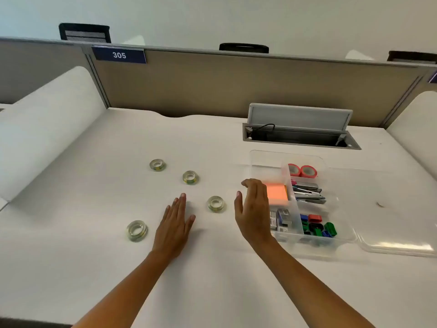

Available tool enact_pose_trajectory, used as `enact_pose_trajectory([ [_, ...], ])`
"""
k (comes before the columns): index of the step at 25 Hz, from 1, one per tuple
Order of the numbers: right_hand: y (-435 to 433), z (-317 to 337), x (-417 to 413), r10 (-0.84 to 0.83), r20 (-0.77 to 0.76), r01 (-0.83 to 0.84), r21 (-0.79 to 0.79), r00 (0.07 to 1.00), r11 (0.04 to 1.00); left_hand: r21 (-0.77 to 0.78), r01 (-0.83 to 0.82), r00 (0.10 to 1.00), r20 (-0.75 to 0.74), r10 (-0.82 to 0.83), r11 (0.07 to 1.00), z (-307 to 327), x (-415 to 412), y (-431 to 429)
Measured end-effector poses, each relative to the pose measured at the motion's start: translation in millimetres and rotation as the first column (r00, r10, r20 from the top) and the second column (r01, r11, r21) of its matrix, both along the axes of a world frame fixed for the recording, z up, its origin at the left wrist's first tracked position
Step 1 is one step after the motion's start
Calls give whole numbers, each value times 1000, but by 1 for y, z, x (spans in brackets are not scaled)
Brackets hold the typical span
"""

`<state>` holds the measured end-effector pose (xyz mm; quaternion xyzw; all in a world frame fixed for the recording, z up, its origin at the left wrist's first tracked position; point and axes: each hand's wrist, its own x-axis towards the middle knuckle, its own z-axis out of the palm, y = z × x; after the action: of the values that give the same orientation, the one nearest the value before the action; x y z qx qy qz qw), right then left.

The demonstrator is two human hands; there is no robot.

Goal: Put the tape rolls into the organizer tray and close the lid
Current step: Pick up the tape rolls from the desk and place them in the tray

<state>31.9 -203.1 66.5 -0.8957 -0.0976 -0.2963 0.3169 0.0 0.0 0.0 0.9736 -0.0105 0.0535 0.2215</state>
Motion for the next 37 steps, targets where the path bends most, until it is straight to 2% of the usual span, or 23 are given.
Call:
enact_pose_trajectory([
  [3, 23, -5, 5, 61, -70, -61, -1, 996, 998, 54, -15, 999, -32, 17, 998, -10, 4, 1],
  [7, 41, -26, 19, 156, -386, -191, -53, 909, 980, 132, 6, 999, -42, 0, 991, -16, 3, 1],
  [10, 48, -37, 29, 127, -563, -229, -113, 816, 967, 120, 4, 999, -41, 1, 993, -18, 3, 1],
  [12, 52, -44, 33, 87, -599, -231, -167, 796, 959, 116, 9, 999, -46, -4, 993, -18, 3, 1],
  [18, 58, -50, 37, 79, -515, -203, -188, 854, 961, 115, 30, 999, -43, -25, 993, -17, 5, 4],
  [21, 57, -41, 36, 92, -483, -170, -121, 871, 978, 91, 82, 997, -22, -80, 992, -9, 7, 0],
  [26, 36, -5, 38, 115, -320, -138, -50, 940, 989, 35, 124, 992, -24, -124, 992, -3, 28, -19],
  [29, 8, 11, 49, 102, -311, -104, 11, 945, 995, 24, 116, 992, -60, -115, 993, -7, 44, -33],
  [33, -43, 25, 86, 53, -287, -33, 76, 956, 997, 85, 66, 995, -74, -60, 994, -16, 55, -45],
  [37, -87, 25, 138, -27, -314, 43, 43, 949, 998, 105, 35, 998, -62, -28, 994, -16, 56, -46],
])
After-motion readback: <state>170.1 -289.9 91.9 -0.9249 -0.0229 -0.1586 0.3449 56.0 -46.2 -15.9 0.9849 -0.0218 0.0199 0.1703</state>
